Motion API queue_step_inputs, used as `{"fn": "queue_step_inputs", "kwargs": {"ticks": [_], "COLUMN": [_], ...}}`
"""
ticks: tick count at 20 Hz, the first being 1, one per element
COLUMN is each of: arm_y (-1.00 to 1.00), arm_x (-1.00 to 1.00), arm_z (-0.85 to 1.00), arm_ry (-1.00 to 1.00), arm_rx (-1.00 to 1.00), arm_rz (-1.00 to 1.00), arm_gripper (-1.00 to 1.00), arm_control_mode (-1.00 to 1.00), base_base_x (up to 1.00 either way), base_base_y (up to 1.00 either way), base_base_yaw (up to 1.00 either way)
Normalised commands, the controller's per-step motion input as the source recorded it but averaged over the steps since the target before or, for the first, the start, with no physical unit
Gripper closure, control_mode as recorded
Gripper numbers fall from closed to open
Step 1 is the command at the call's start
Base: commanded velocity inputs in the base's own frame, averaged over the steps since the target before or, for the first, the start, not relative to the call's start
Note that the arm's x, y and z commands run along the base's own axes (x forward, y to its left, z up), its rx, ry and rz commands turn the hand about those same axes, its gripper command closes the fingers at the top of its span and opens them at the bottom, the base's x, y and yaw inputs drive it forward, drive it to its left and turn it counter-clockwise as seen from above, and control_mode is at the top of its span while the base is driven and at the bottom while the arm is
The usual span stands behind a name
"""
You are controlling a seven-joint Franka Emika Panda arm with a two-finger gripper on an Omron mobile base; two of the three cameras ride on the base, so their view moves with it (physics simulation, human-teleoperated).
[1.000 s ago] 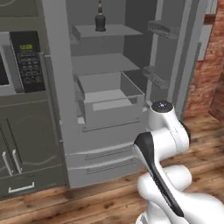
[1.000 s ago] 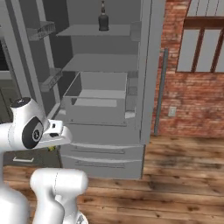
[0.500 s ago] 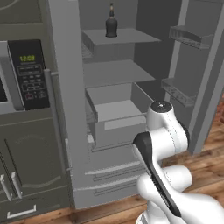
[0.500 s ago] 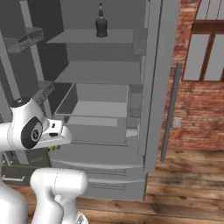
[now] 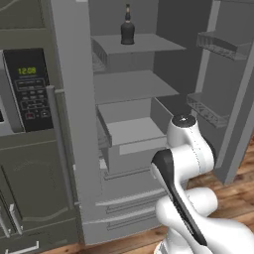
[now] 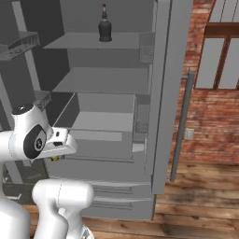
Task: Place the potato and broccoli inside the fridge drawer. Close the drawer after placing the vegetables.
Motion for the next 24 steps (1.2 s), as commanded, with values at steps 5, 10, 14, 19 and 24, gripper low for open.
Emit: {"fn": "queue_step_inputs", "kwargs": {"ticks": [5,10,14,19,24], "arm_y": [0.0,0.0,0.0,0.0,0.0], "arm_x": [0.0,0.0,0.0,0.0,0.0], "arm_z": [0.0,0.0,0.0,0.0,0.0], "arm_ry": [0.0,0.0,0.0,0.0,0.0], "arm_rx": [0.0,0.0,0.0,0.0,0.0], "arm_rz": [0.0,0.0,0.0,0.0,0.0], "arm_gripper": [1.0,1.0,1.0,1.0,1.0], "arm_control_mode": [1.0,1.0,1.0,1.0,1.0], "base_base_x": [0.21,0.5,0.6,0.3,0.07], "base_base_y": [-0.24,-0.1,-0.04,-0.31,-0.43], "base_base_yaw": [0.0,0.03,0.04,0.03,0.02]}}
